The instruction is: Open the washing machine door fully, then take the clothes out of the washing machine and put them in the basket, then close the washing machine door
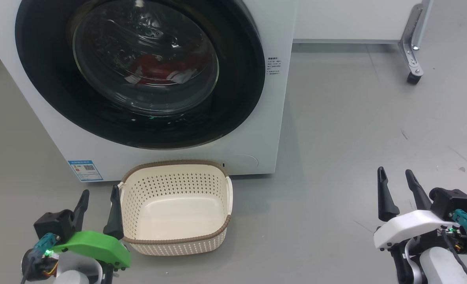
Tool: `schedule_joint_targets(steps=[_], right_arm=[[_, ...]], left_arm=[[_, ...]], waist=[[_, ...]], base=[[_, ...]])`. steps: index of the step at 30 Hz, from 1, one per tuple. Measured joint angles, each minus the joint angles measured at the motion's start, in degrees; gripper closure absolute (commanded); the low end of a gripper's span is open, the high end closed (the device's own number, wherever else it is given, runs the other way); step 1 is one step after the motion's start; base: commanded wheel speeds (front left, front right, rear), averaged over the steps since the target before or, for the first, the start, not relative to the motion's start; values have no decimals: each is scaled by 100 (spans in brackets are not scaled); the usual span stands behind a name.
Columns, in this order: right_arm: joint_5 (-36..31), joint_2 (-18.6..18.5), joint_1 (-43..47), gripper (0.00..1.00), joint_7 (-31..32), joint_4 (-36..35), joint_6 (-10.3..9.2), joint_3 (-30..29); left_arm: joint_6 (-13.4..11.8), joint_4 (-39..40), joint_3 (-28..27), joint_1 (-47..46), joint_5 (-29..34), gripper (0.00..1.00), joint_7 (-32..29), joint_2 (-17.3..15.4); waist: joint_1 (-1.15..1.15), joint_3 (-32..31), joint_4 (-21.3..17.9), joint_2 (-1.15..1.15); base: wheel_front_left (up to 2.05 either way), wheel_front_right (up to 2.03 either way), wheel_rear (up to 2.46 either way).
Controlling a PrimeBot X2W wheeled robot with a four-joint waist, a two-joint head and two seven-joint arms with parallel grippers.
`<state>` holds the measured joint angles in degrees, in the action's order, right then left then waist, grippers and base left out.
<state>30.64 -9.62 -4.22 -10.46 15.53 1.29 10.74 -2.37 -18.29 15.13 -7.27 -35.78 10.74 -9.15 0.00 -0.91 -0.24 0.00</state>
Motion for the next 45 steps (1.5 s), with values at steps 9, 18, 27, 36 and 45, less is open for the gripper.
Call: schedule_joint_targets(steps=[9, 18, 27, 36, 45], right_arm=[[-626, -21, -4, 0, -188, 3, -44, 113], [-1293, -69, -19, 0, -357, 3, -89, 236], [-1304, 42, -31, 0, -372, 37, -103, 109], [-1290, 101, -21, 0, -374, 151, -145, 13], [-1250, 135, 20, 0, -374, 315, -143, -24]], left_arm=[[-119, -101, 133, -141, 601, 0, 179, -4], [-268, -261, 240, -217, 1095, 0, 354, -5], [-297, -461, 193, -218, 1140, 0, 352, 12], [-298, -599, 186, -218, 1116, 0, 337, 33], [-324, -690, 186, -222, 1109, 0, 337, 44]], waist=[[0, -16, -25, 0], [0, -31, -45, 0], [0, -28, -38, 0], [0, -27, -29, 0], [0, -29, -23, 0]], base=[[0, 0, 0], [0, 0, 0], [0, 0, 0], [0, 0, 0], [0, 0, 0]])
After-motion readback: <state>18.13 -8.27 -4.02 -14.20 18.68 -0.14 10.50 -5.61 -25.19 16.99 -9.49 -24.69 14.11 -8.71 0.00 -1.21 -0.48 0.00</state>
